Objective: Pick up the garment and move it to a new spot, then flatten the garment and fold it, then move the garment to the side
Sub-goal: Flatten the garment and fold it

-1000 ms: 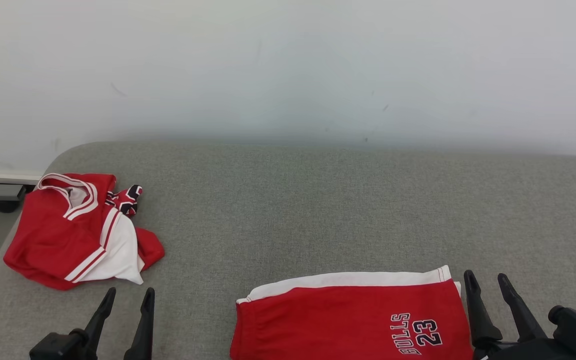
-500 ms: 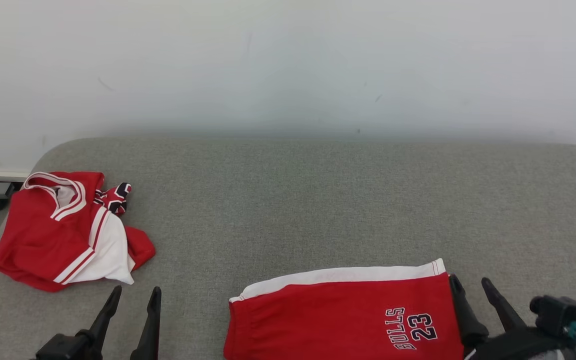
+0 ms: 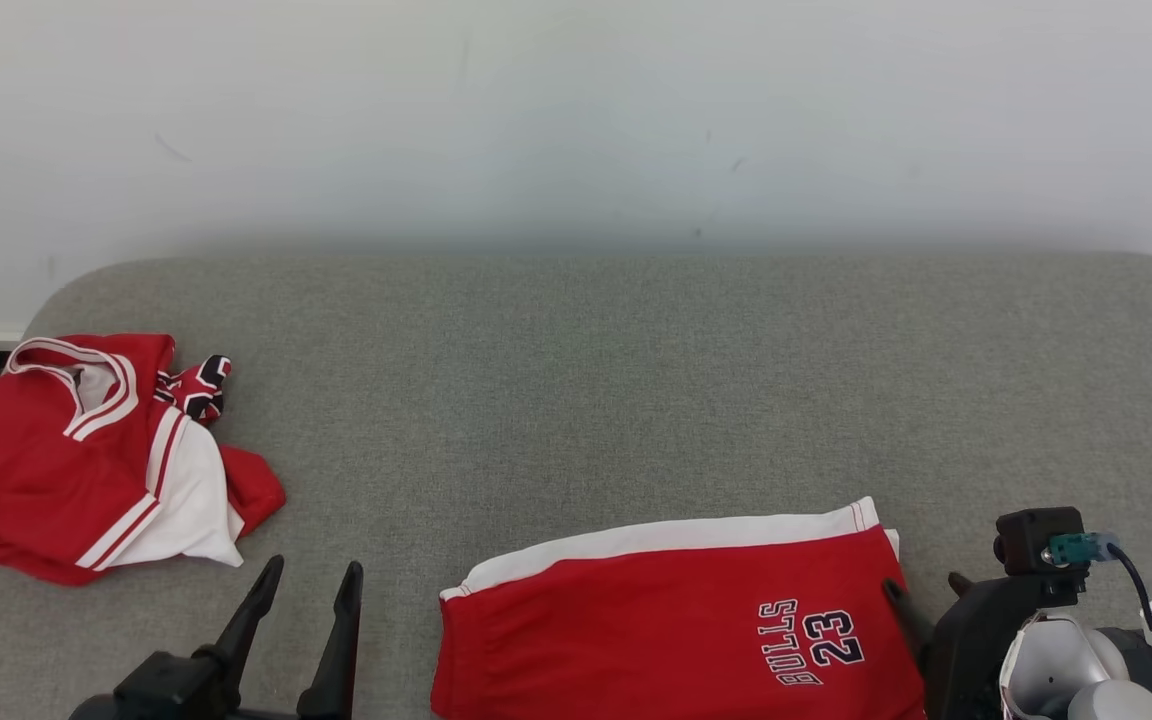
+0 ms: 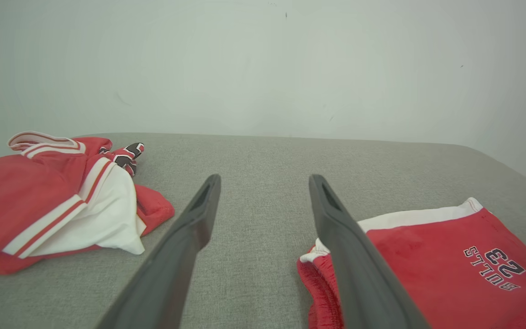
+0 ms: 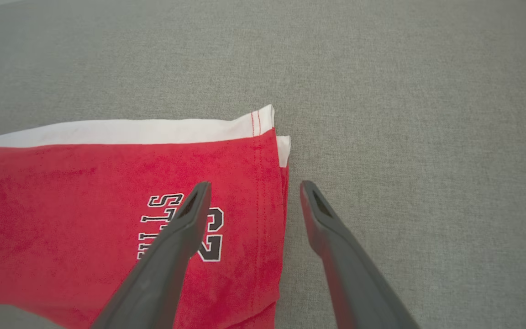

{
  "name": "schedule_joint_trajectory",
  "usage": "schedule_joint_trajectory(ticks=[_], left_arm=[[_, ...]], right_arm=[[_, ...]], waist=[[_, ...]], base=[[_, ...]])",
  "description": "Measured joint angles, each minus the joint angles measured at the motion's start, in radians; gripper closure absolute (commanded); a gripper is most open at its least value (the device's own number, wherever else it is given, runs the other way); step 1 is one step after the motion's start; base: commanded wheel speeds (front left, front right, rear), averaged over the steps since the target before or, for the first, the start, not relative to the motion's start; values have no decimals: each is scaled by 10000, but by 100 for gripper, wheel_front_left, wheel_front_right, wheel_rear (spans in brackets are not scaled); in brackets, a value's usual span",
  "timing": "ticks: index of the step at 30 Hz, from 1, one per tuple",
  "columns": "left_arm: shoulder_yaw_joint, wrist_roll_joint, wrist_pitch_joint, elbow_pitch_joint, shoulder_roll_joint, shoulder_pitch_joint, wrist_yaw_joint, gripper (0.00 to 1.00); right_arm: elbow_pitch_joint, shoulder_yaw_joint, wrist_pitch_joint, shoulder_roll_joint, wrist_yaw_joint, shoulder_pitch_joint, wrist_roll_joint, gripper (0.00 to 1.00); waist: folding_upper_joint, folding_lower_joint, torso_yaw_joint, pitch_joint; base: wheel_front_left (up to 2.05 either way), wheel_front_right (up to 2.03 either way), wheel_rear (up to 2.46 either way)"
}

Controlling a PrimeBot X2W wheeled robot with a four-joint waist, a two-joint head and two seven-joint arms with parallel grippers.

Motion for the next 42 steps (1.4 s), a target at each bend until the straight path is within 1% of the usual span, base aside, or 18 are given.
schedule_joint_trajectory(ticks=[3,5,9,19,22,23,30,31,32,34,35,36,42], left_arm=[[-88,12,38,8,-69,-171,0,0],[-130,27,115,6,-69,-208,0,0],[-161,36,169,58,-73,-250,-31,0],[-199,36,249,130,-71,-389,-94,0],[-242,36,288,167,-94,-498,-109,0],[-245,36,288,178,-98,-562,-182,0],[-309,38,339,299,-117,-657,-263,0],[-320,38,345,318,-117,-673,-265,0],[-318,36,345,339,-115,-698,-265,0],[-309,36,343,359,-113,-732,-267,0],[-311,36,343,360,-115,-734,-268,0],[-309,36,343,366,-115,-734,-270,0],[-293,12,343,397,-113,-734,-270,0]], right_arm=[[489,2,709,-13,-244,-190,-4,0],[589,-58,1066,-33,-391,-244,-4,0],[867,-151,1643,-56,-598,-327,-15,0],[1427,-301,2698,-33,-777,-793,75,0],[1599,-376,2886,38,-788,-981,280,0],[1666,-389,2930,65,-811,-1052,322,0],[2086,-506,3185,251,-880,-1299,410,0],[2132,-520,3187,282,-918,-1300,412,4],[2211,-543,3193,309,-947,-1334,418,41],[2351,-593,3267,322,-951,-1464,443,71],[2370,-612,3267,322,-951,-1504,460,98],[2393,-640,3267,328,-953,-1514,491,100],[2497,-1014,3214,326,-963,-1555,583,100]], waist=[[0,1,4,80],[0,0,31,119],[0,0,111,195],[0,0,246,328],[0,0,328,402],[0,0,357,425],[1,0,576,552],[0,0,604,566],[0,0,628,578],[0,0,657,592],[1,0,666,595],[0,0,674,597],[0,-1,682,624]], base=[[0,0,0],[0,0,0],[0,0,0],[0,0,0],[0,0,0],[0,0,0],[0,0,0],[0,0,0],[0,0,0],[0,0,0],[0,0,0],[0,0,0],[0,0,0]])
